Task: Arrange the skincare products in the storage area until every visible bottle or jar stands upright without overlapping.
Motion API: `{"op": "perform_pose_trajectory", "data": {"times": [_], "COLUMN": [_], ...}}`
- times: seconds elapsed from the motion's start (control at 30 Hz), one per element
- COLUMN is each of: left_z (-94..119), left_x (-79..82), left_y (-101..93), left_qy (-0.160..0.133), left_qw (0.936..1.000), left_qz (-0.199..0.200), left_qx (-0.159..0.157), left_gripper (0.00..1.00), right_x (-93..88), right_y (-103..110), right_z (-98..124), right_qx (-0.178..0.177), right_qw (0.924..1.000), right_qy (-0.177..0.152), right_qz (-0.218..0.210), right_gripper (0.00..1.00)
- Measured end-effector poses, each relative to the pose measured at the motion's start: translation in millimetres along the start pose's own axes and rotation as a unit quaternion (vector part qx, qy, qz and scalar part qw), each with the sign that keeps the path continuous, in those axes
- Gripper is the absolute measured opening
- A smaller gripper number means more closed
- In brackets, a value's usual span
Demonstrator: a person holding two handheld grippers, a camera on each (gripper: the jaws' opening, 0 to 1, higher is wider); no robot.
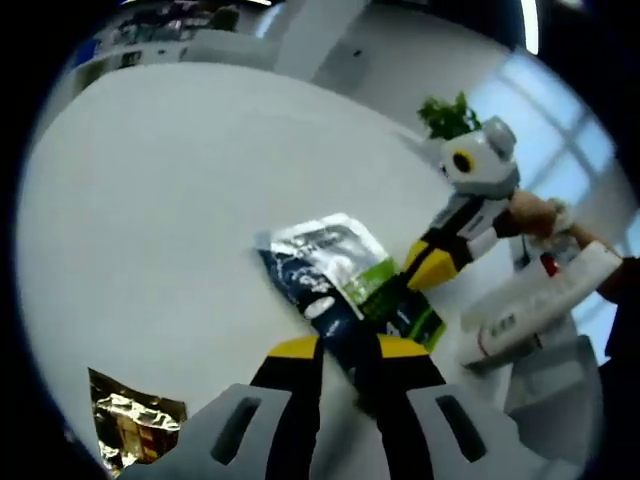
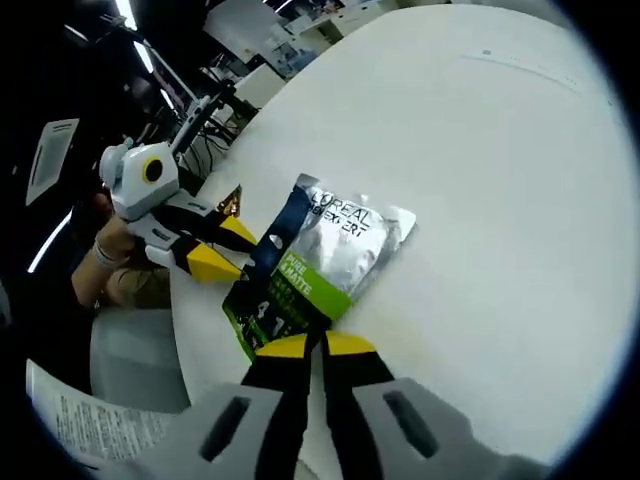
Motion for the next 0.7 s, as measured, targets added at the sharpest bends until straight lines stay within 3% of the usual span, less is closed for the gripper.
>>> {"op": "perform_pose_trajectory", "data": {"times": [0.13, 0.17, 0.37, 0.5, 0.6, 0.7], "left_z": [-3.7, -6.0, -5.6, -6.2, -4.8, -0.1], "left_x": [-0.6, -0.7, 1.0, 2.0, 5.2, 8.5], "left_y": [-1.6, -6.2, -1.8, -6.4, -3.1, -2.0], "left_qy": [-0.008, -0.01, -0.013, -0.014, -0.018, -0.029], "left_qw": [0.9993, 0.9976, 0.9975, 0.9976, 0.9981, 0.9973], "left_qz": [0.026, 0.049, 0.053, 0.048, 0.04, 0.054], "left_qx": [-0.025, -0.049, -0.045, -0.049, -0.044, -0.041], "left_gripper": [0.16, 0.18, 0.17, 0.21, 0.23, 0.17], "right_x": [0.9, 2.6, 4.3, 4.9, 8.4, 13.5], "right_y": [1.1, -0.7, 1.0, 5.7, 10.8, 10.3], "right_z": [0.3, 0.2, 0.5, 3.1, 11.4, 18.9], "right_qx": [0.002, 0.001, -0.007, -0.013, -0.005, -0.003], "right_qw": [1.0, 0.9998, 0.9991, 0.9981, 0.9979, 0.9979], "right_qy": [0.005, 0.008, 0.016, 0.023, 0.006, -0.01], "right_qz": [0.008, 0.015, 0.038, 0.056, 0.064, 0.064], "right_gripper": [0.05, 0.05, 0.04, 0.02, 0.01, 0.01]}}
Point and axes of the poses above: the point that each gripper's makers call its tool centre point, and the gripper's own axes: z roughly backward along the fingers, y roughly to its left, x roughly out of its top, the point moved 8 cm from there along z, roughly backward along the fingers, and after that the axes turned 3 degrees about -y, right-handed, at the moved point
